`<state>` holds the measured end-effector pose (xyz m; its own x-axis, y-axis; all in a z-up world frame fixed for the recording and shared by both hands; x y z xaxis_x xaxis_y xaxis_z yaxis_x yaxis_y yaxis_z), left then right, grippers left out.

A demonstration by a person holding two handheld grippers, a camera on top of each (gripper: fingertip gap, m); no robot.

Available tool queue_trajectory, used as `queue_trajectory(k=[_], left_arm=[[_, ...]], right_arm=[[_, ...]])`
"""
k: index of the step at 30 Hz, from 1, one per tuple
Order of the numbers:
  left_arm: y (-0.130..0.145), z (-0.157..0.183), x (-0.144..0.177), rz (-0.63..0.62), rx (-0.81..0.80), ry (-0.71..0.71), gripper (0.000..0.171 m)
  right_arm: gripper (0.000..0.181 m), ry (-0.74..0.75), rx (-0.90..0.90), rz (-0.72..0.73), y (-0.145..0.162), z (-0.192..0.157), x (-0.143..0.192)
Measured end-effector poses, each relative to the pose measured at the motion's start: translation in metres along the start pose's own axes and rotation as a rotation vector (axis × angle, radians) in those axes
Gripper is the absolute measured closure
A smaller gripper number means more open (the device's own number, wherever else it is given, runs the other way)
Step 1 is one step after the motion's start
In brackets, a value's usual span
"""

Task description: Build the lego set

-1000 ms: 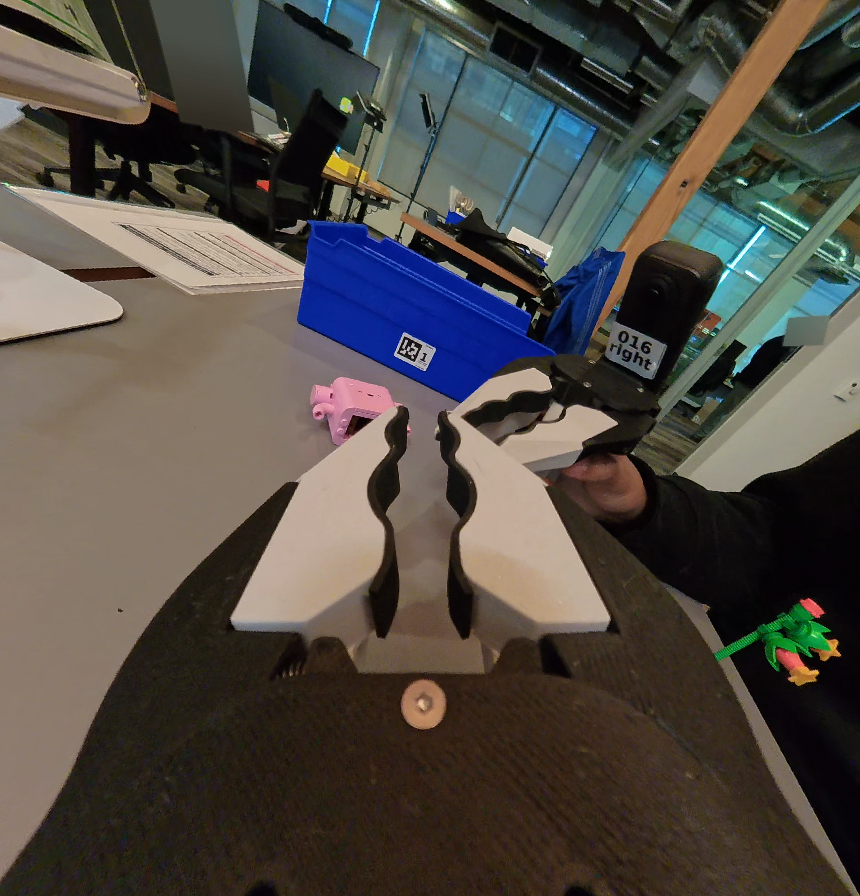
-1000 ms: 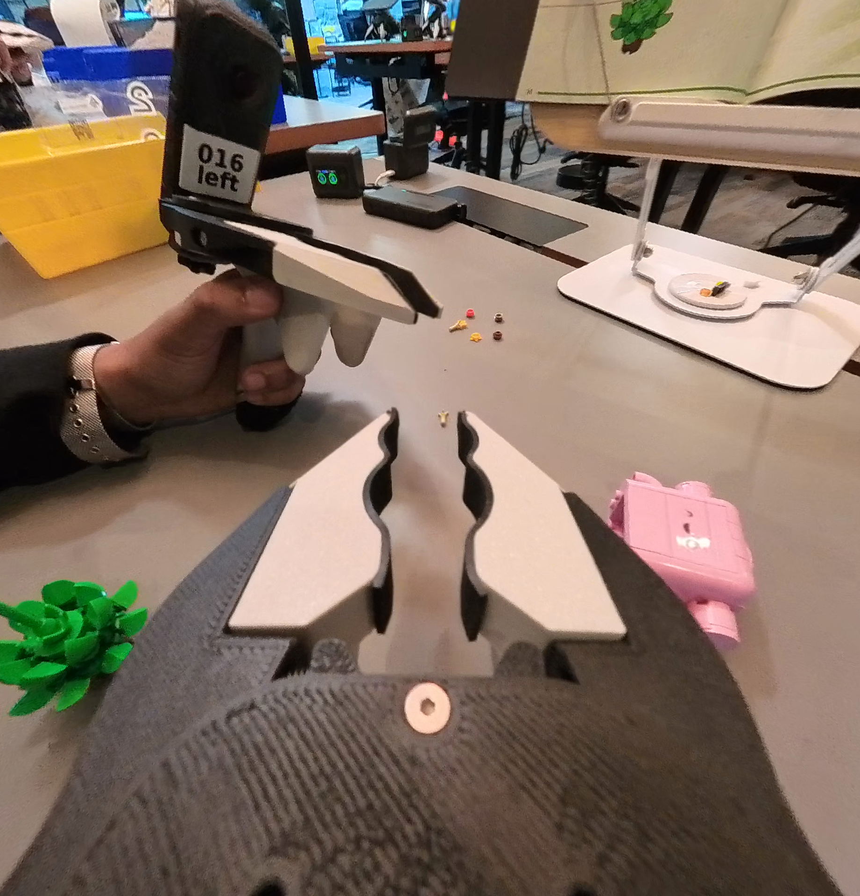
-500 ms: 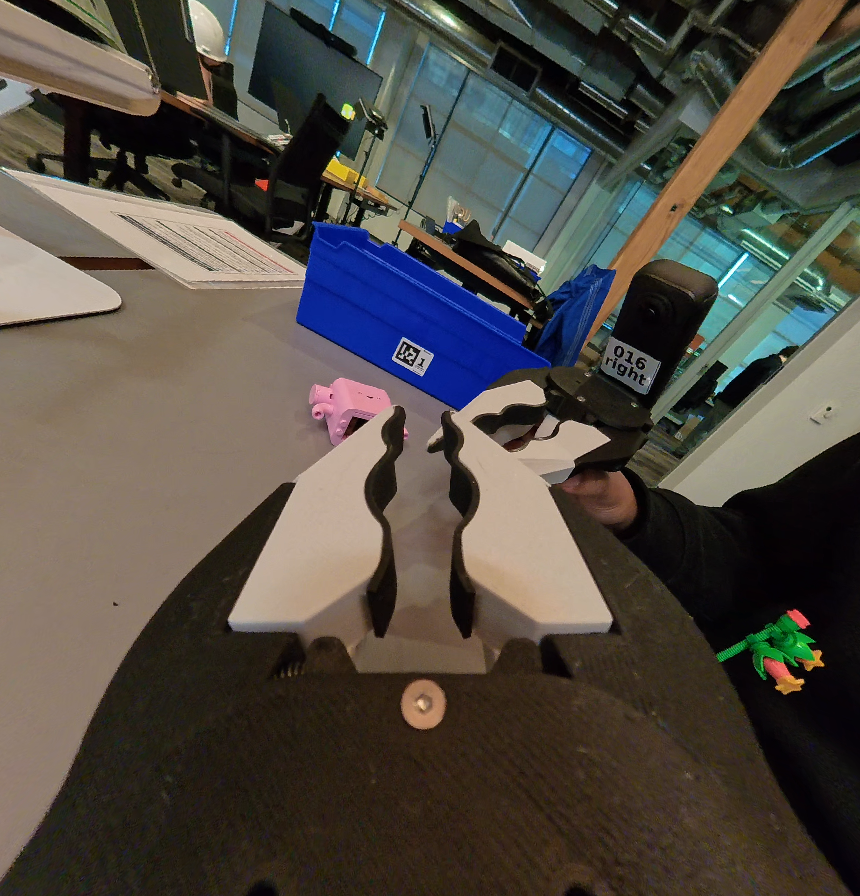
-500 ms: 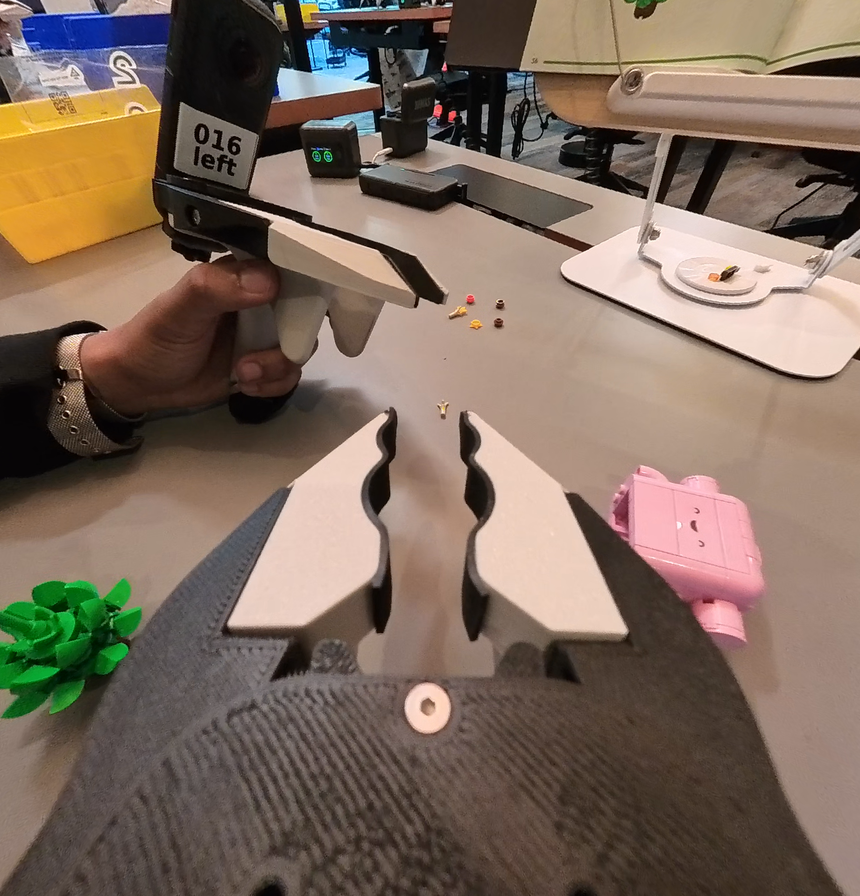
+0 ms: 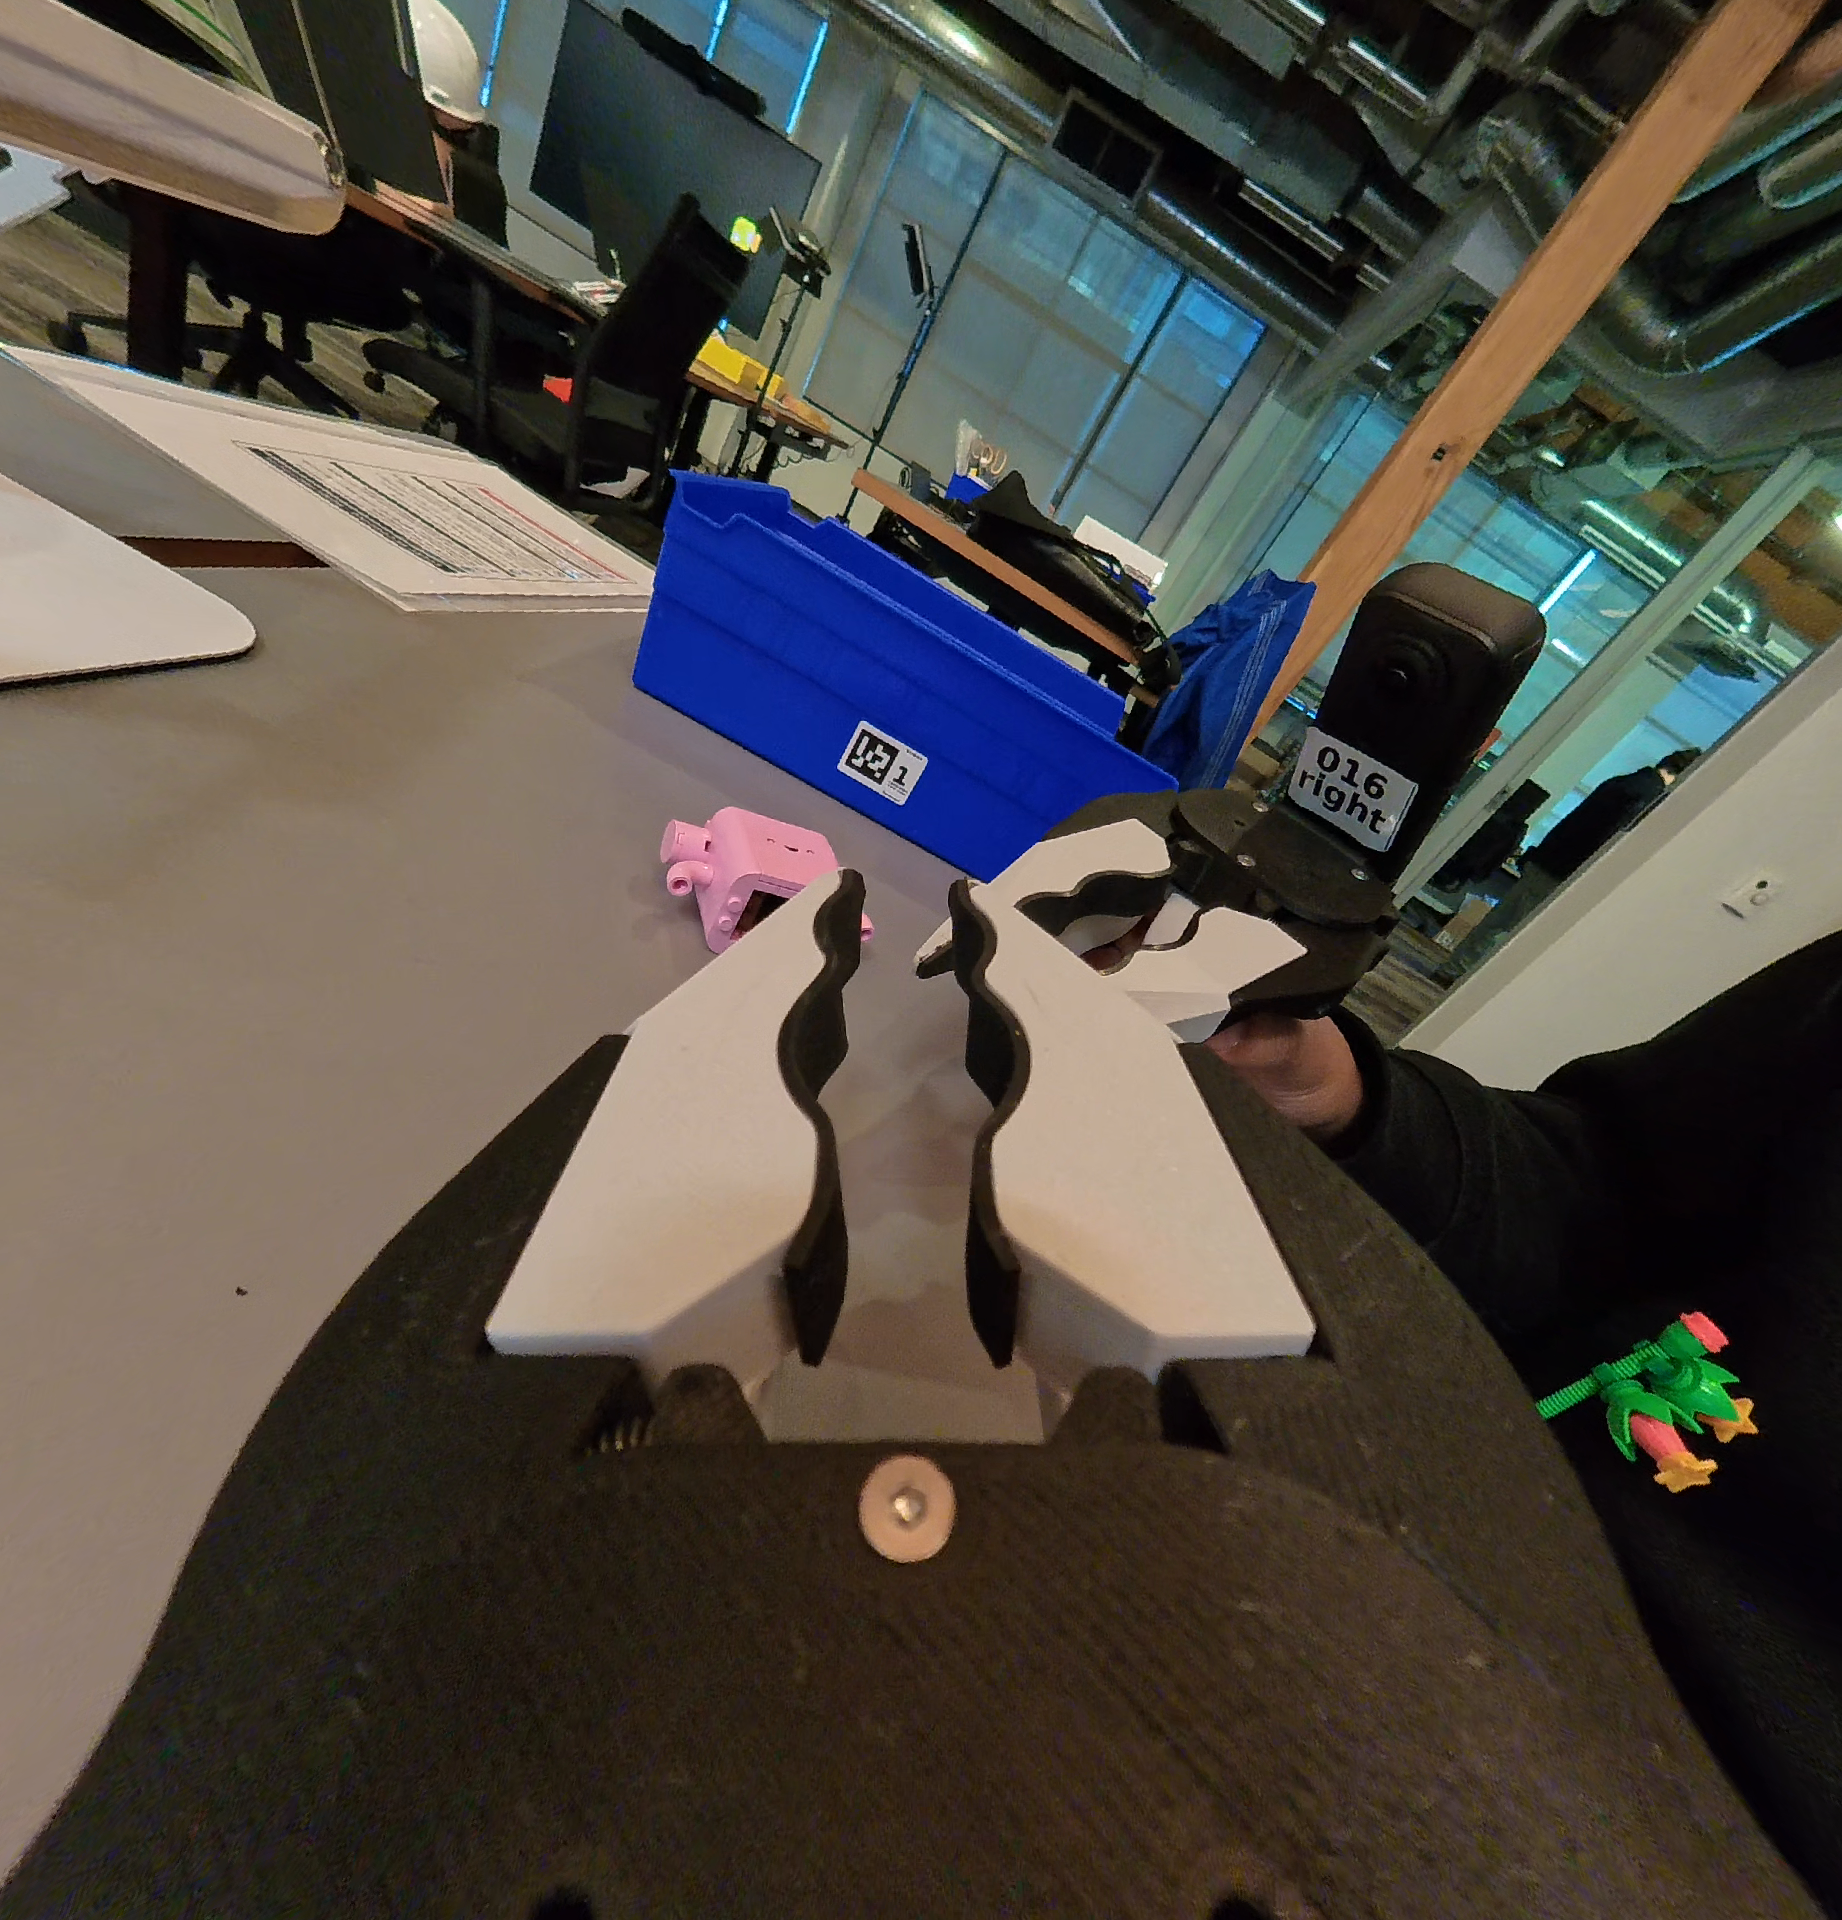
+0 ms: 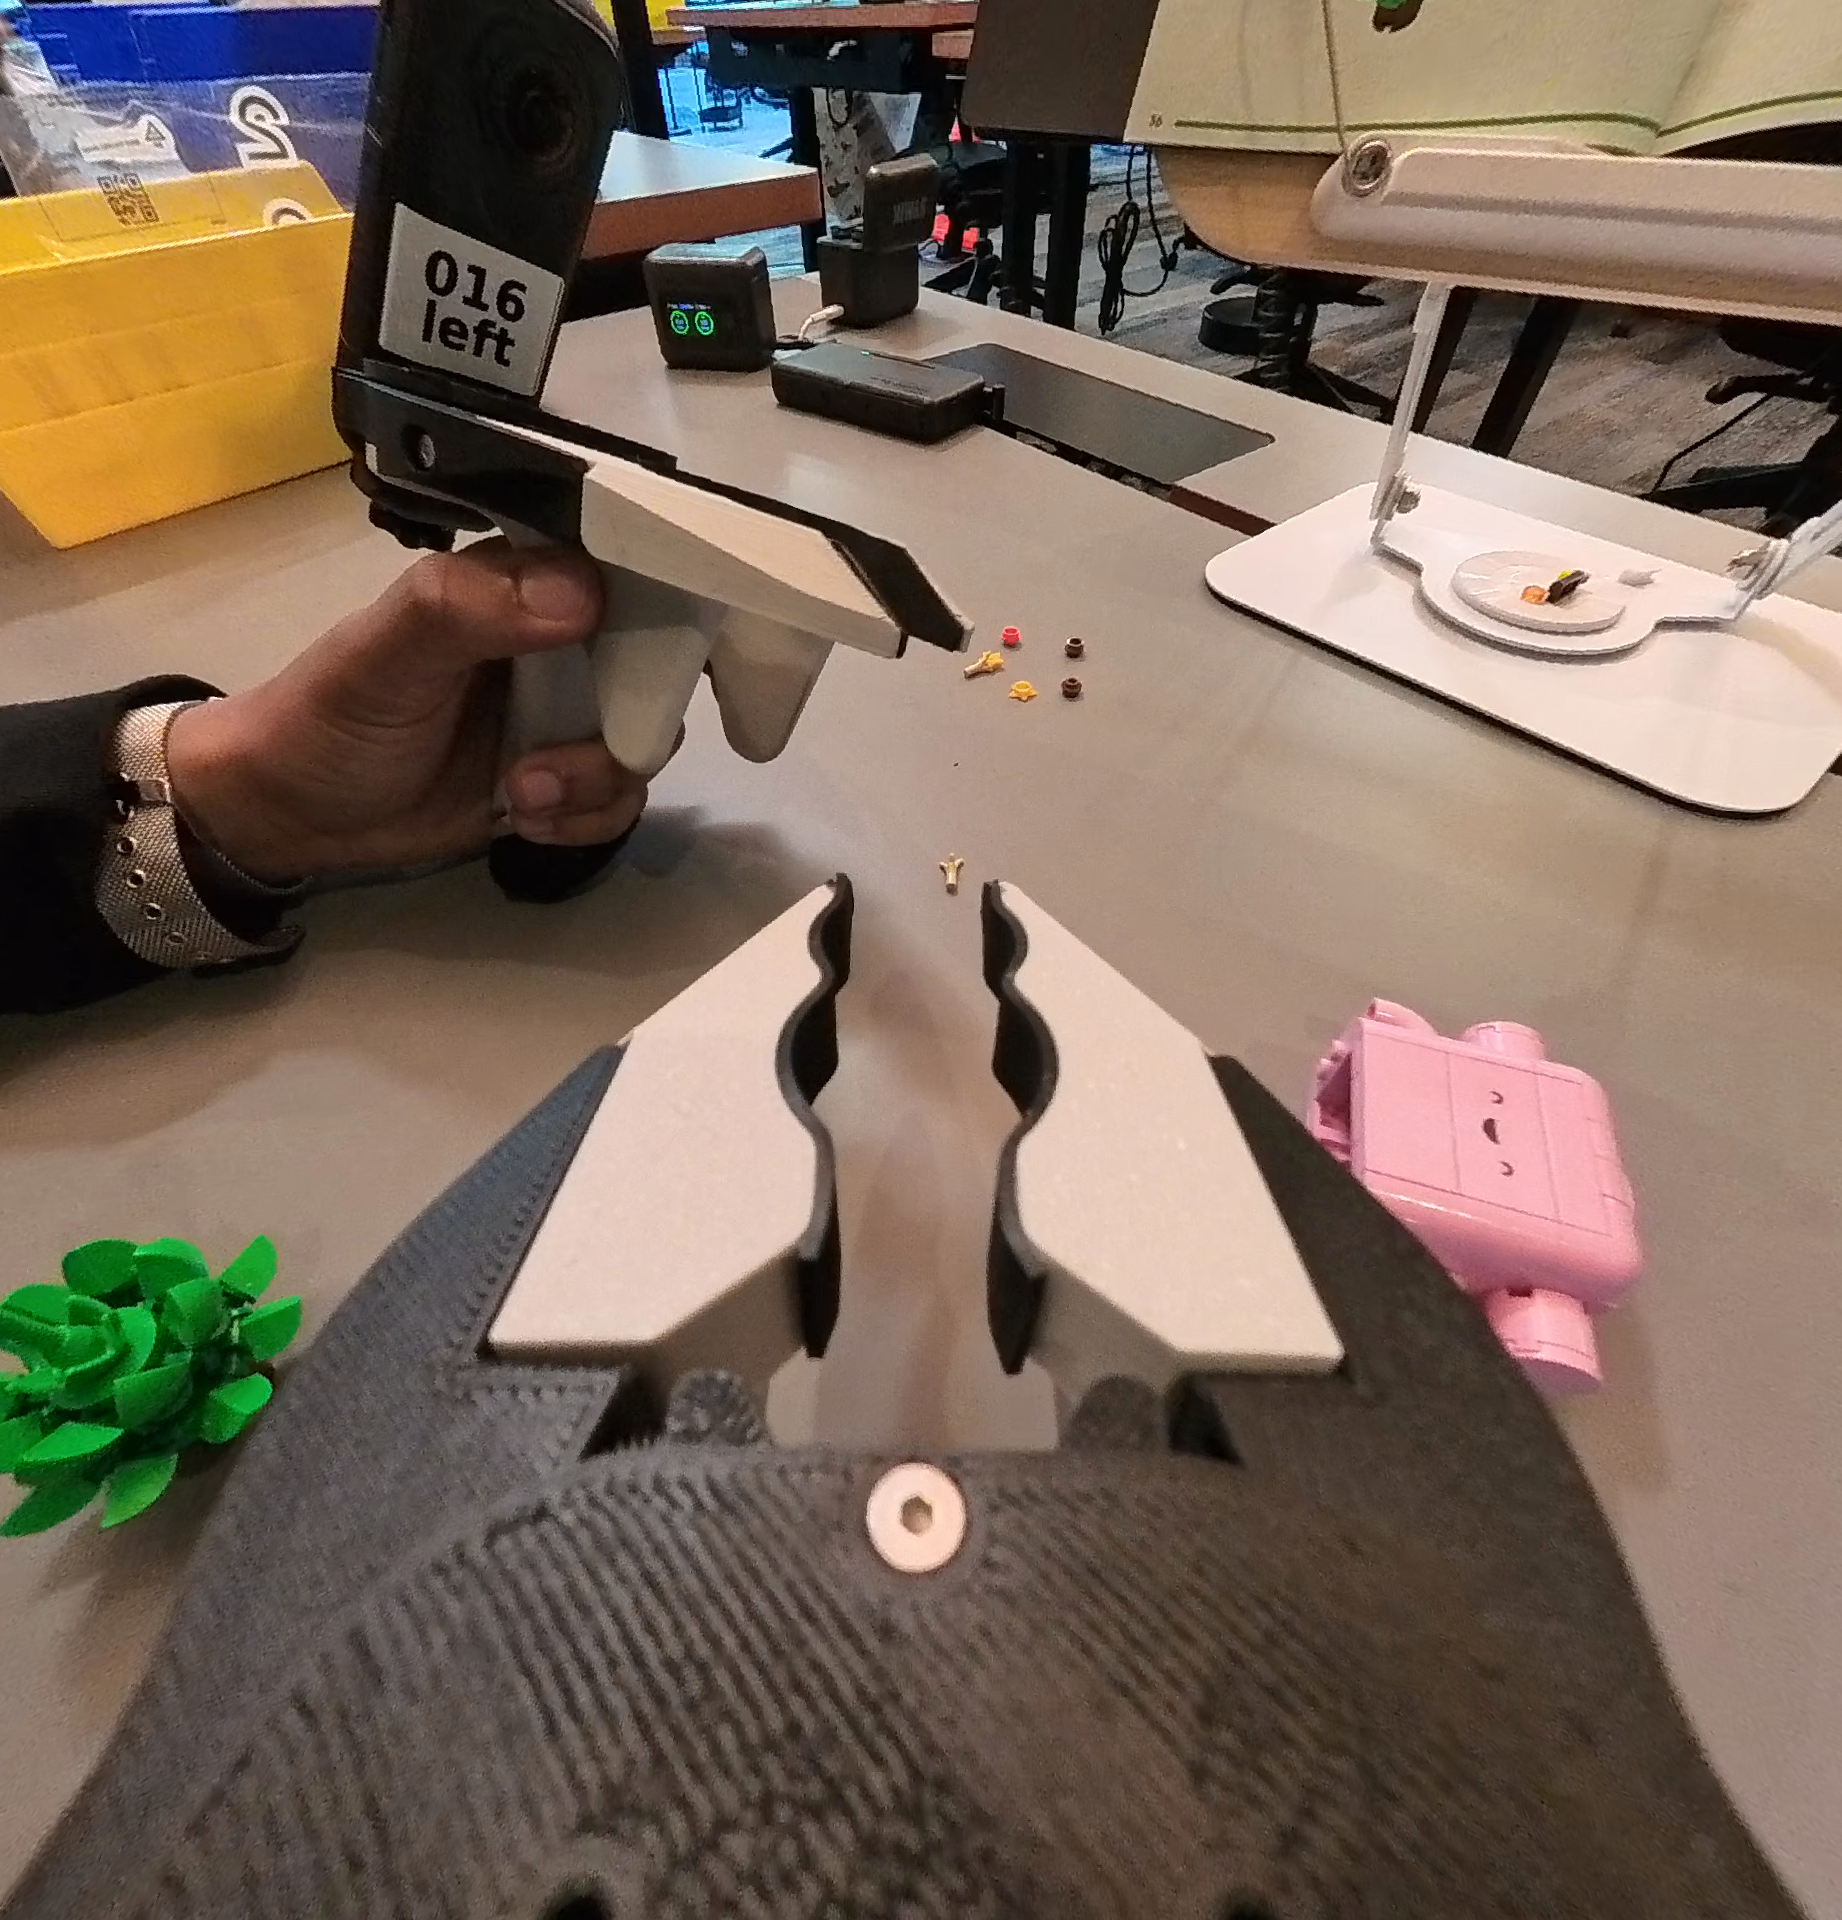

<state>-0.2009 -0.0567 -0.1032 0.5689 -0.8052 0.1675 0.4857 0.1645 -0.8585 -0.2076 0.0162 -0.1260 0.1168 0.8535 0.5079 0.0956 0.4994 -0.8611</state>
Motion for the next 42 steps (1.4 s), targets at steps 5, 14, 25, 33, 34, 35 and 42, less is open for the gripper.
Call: queue_trajectory(k=[5, 14, 25, 33, 34, 35, 42], left_arm=[[0.000, 0.000, 0.000, 0.000, 0.000, -0.002, 0.157], [0.000, 0.000, 0.000, 0.004, 0.001, -0.002, 0.157], [-0.005, -0.007, 0.010, 0.040, -0.003, -0.064, 0.157], [-0.014, -0.034, 0.044, 0.095, 0.035, -0.261, 0.160], [-0.015, -0.040, 0.052, 0.102, 0.037, -0.306, 0.161], [-0.017, -0.045, 0.060, 0.116, 0.042, -0.348, 0.162], [-0.020, -0.069, 0.099, 0.237, 0.157, -0.445, 0.166]], right_arm=[[0.157, 0.003, 0.005, -0.004, 0.000, 0.000, 0.000], [0.157, 0.001, 0.003, -0.002, 0.000, 0.000, 0.000], [0.158, 0.003, -0.012, 0.014, -0.001, 0.002, 0.002], [0.158, -0.007, -0.036, 0.030, -0.002, 0.004, 0.004], [0.158, -0.006, -0.035, 0.029, -0.002, 0.004, 0.004], [0.158, -0.005, -0.033, 0.028, -0.002, 0.004, 0.004], [0.158, -0.006, -0.032, 0.028, -0.002, 0.003, 0.004]])
Point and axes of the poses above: each gripper's, where its closed fingertips meet, x back along the fingers, y out of its underside, z = x × y across the jaws, the point moved 3 cm from there along x, back along the fingers, and after that the axes turned 13 degrees about -z, right-handed, at the moved point
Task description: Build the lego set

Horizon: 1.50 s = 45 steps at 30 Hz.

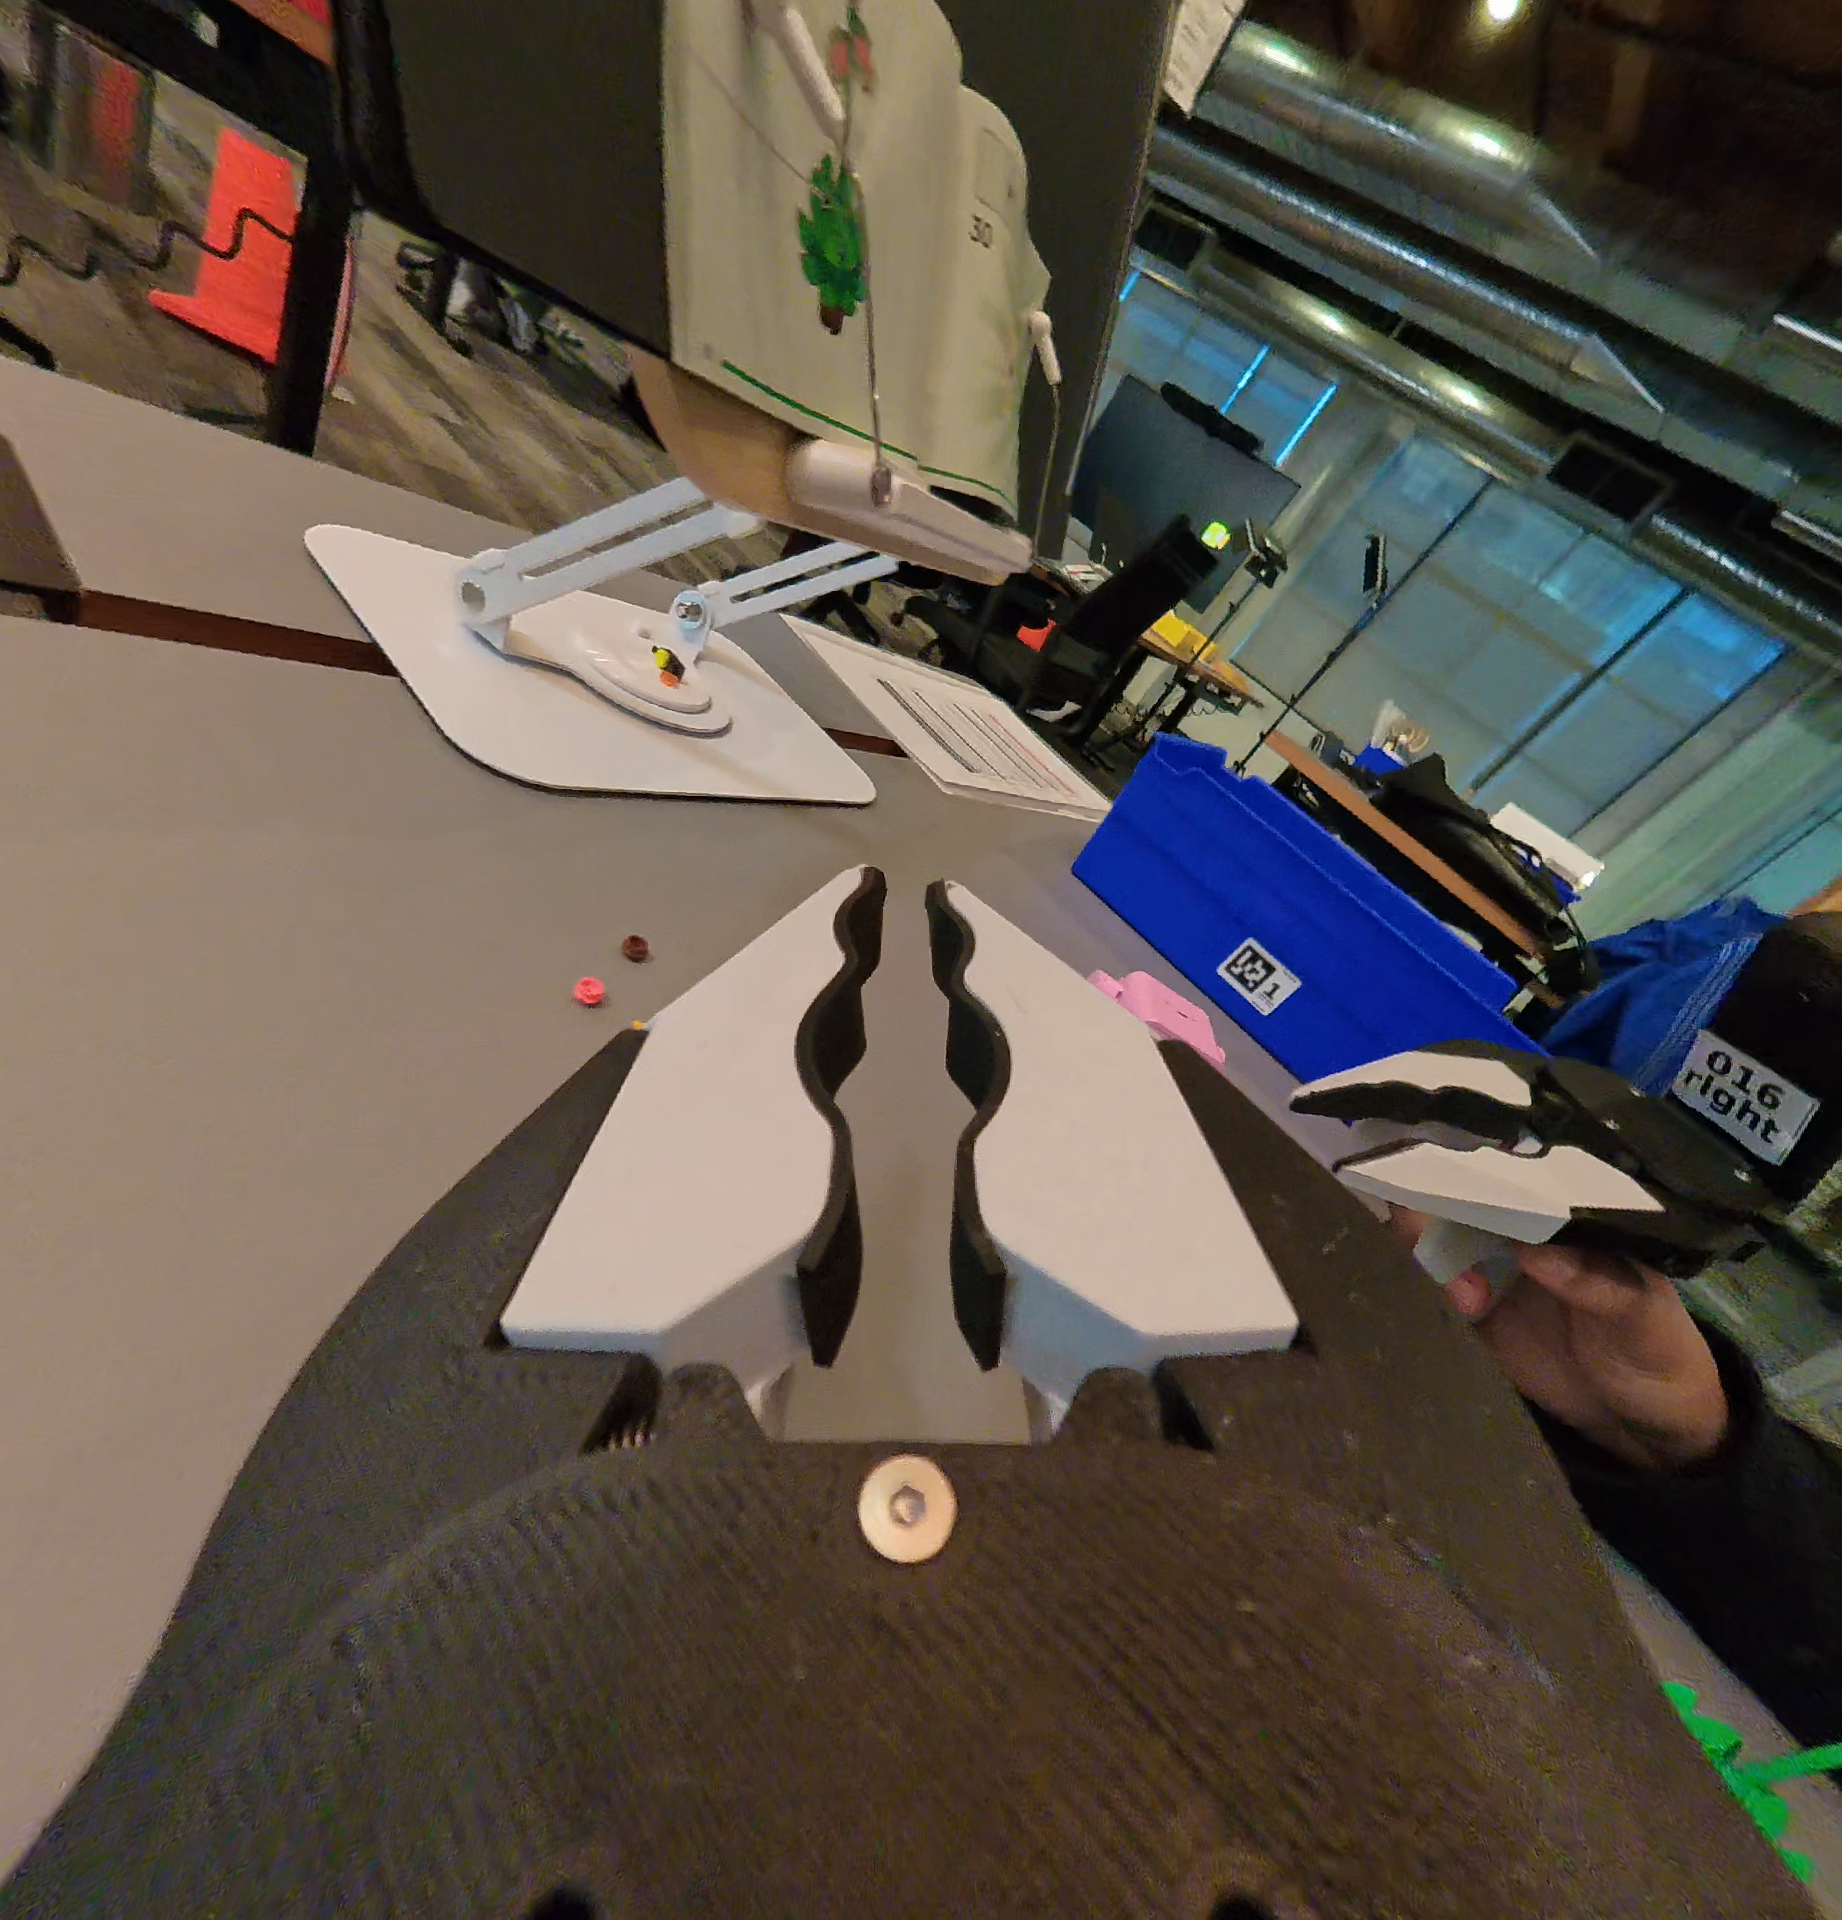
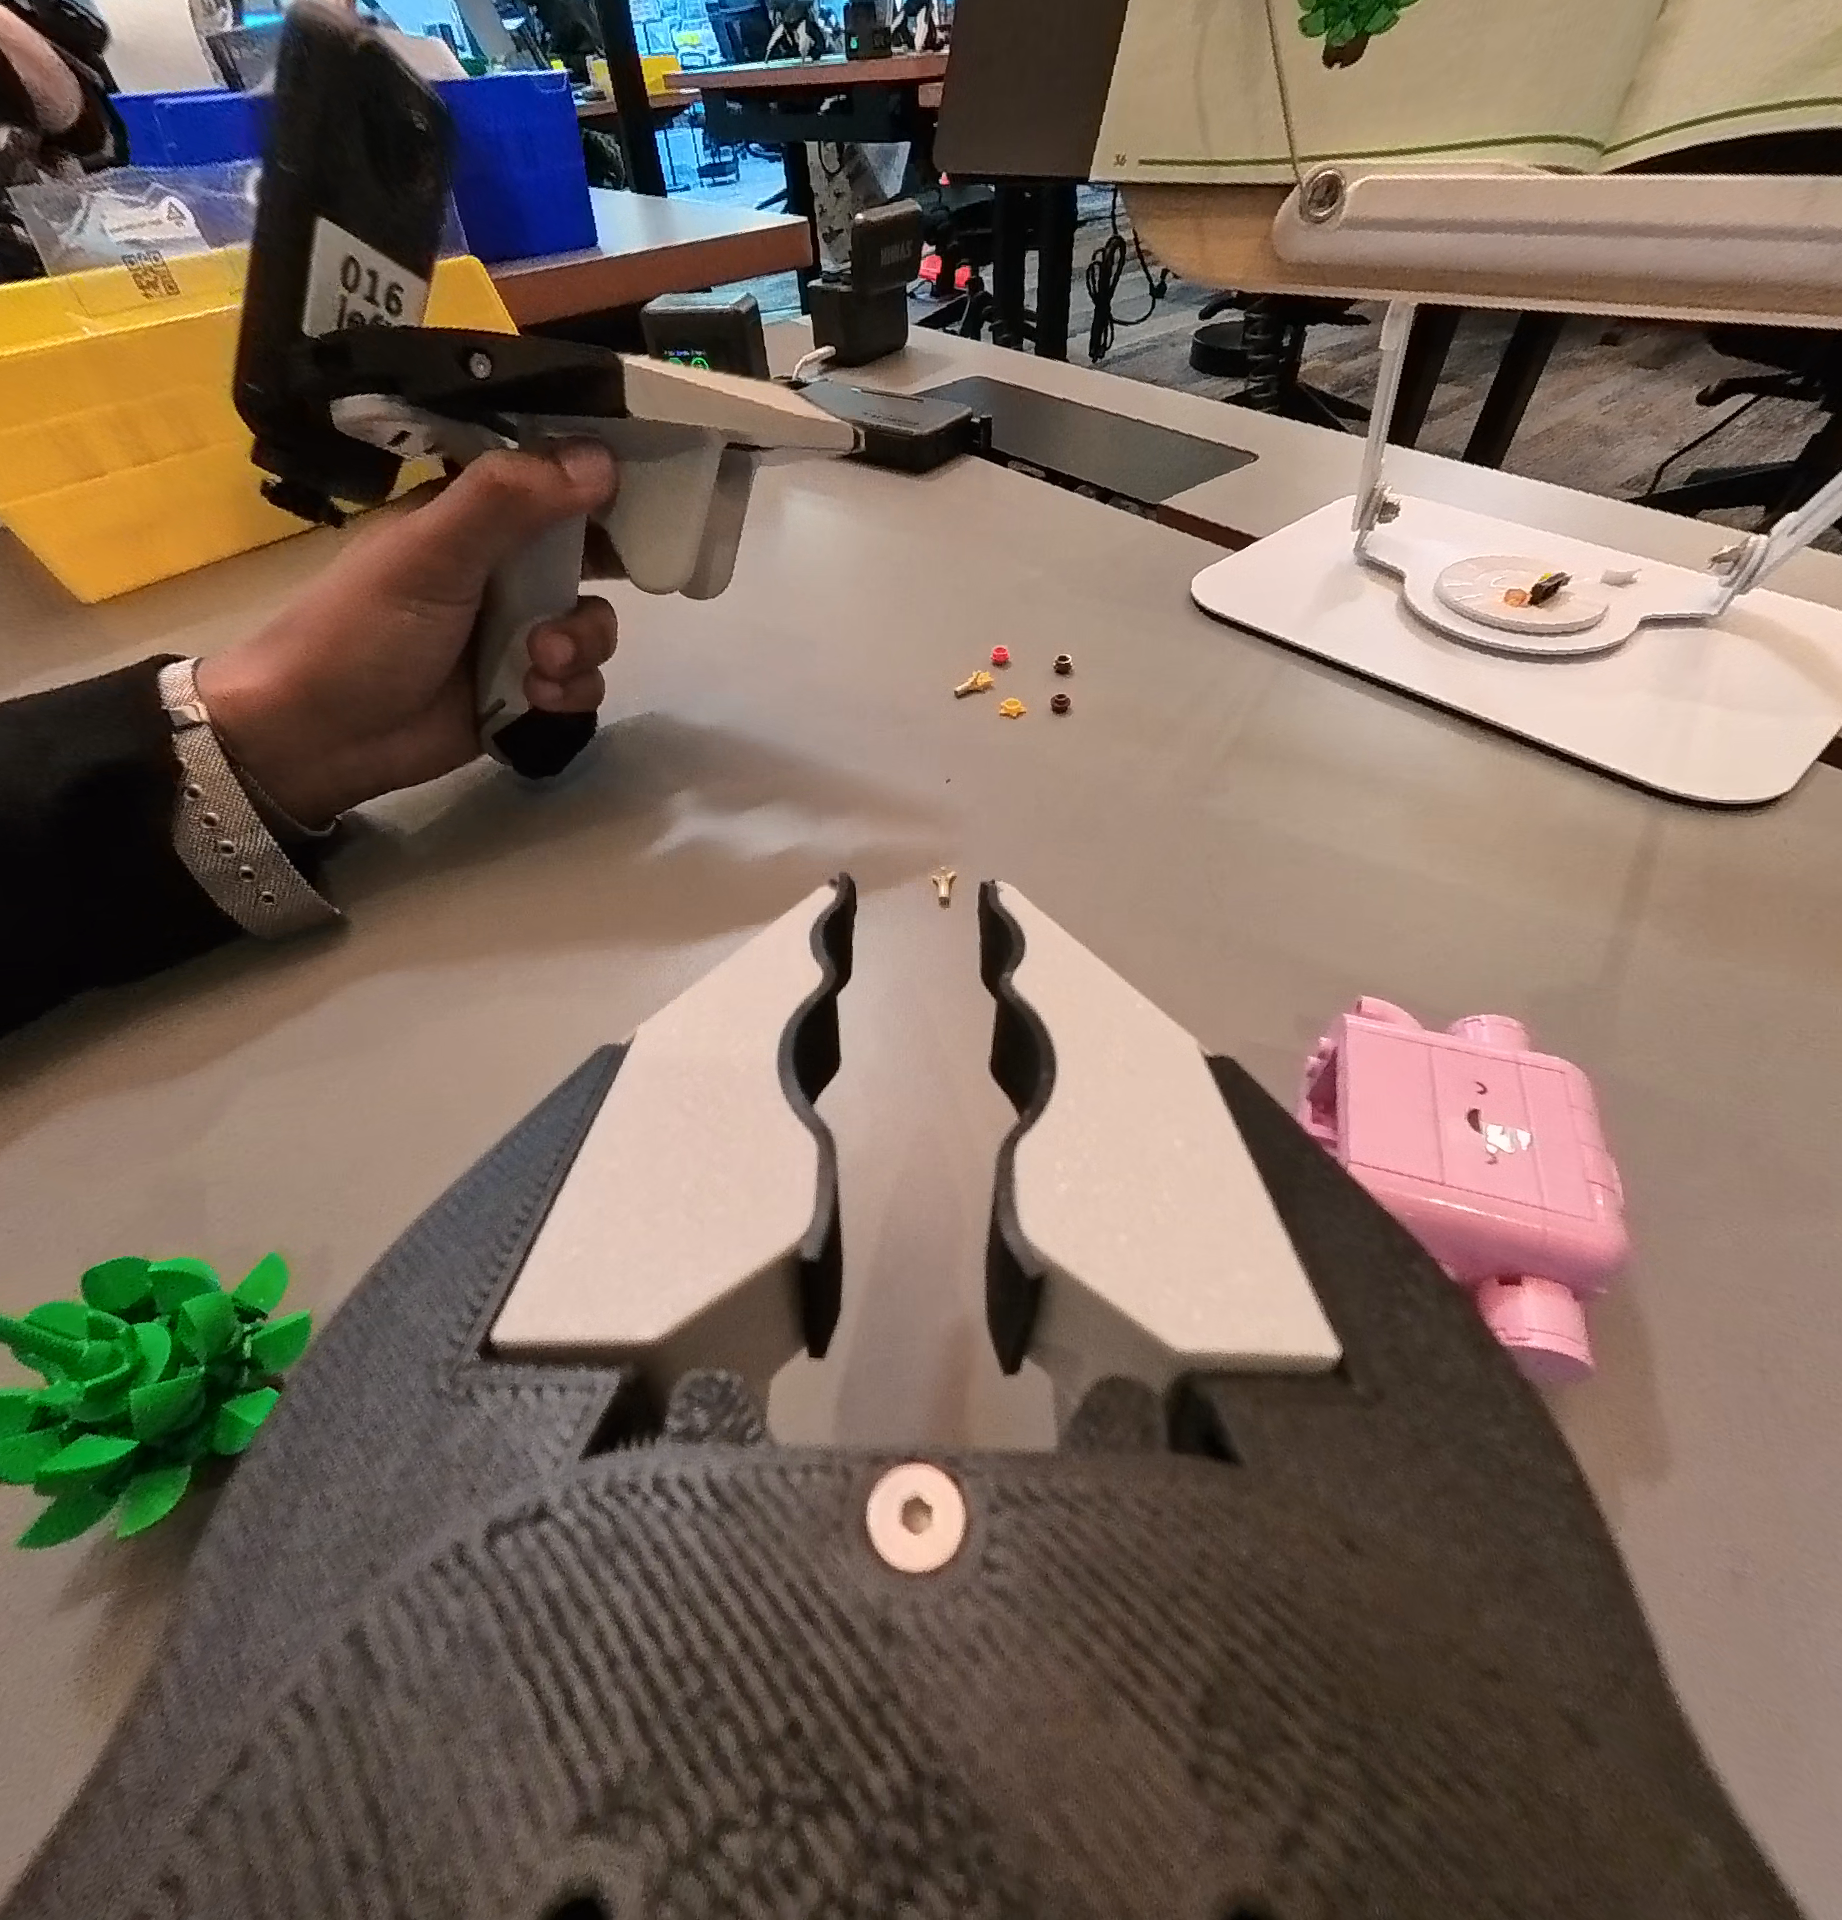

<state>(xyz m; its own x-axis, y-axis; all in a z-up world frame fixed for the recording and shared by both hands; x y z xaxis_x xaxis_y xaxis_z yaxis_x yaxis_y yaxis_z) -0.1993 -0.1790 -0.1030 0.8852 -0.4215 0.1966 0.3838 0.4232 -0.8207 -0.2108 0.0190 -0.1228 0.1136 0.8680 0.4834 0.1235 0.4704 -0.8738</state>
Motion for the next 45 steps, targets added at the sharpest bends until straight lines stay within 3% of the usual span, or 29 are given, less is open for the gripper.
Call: queue_trajectory(k=[15, 23, 27, 31, 36, 42, 45], left_arm=[[0.011, 0.005, -0.013, -0.061, -0.008, 0.033, 0.165], [0.020, 0.021, -0.025, -0.151, -0.168, 0.010, 0.162], [0.022, 0.021, -0.024, -0.202, -0.260, -0.089, 0.156], [0.011, 0.021, -0.015, -0.138, -0.315, -0.180, 0.138], [-0.001, 0.001, -0.009, -0.045, -0.333, -0.355, 0.086], [0.000, 0.001, -0.011, -0.041, -0.326, -0.359, 0.076], [-0.004, 0.004, -0.009, -0.010, -0.333, -0.365, 0.060]], right_arm=[[0.159, -0.024, -0.024, -0.015, 0.001, -0.001, -0.001], [0.151, -0.119, -0.089, 0.057, -0.004, -0.003, 0.007], [0.145, -0.126, -0.095, 0.077, -0.006, -0.004, 0.009], [0.127, -0.071, -0.078, 0.080, -0.007, -0.003, 0.007], [0.117, -0.029, -0.046, 0.043, -0.004, -0.004, 0.002], [0.121, -0.035, -0.042, 0.049, -0.005, -0.007, 0.003], [0.124, -0.096, -0.083, 0.065, -0.005, -0.010, 0.006]])
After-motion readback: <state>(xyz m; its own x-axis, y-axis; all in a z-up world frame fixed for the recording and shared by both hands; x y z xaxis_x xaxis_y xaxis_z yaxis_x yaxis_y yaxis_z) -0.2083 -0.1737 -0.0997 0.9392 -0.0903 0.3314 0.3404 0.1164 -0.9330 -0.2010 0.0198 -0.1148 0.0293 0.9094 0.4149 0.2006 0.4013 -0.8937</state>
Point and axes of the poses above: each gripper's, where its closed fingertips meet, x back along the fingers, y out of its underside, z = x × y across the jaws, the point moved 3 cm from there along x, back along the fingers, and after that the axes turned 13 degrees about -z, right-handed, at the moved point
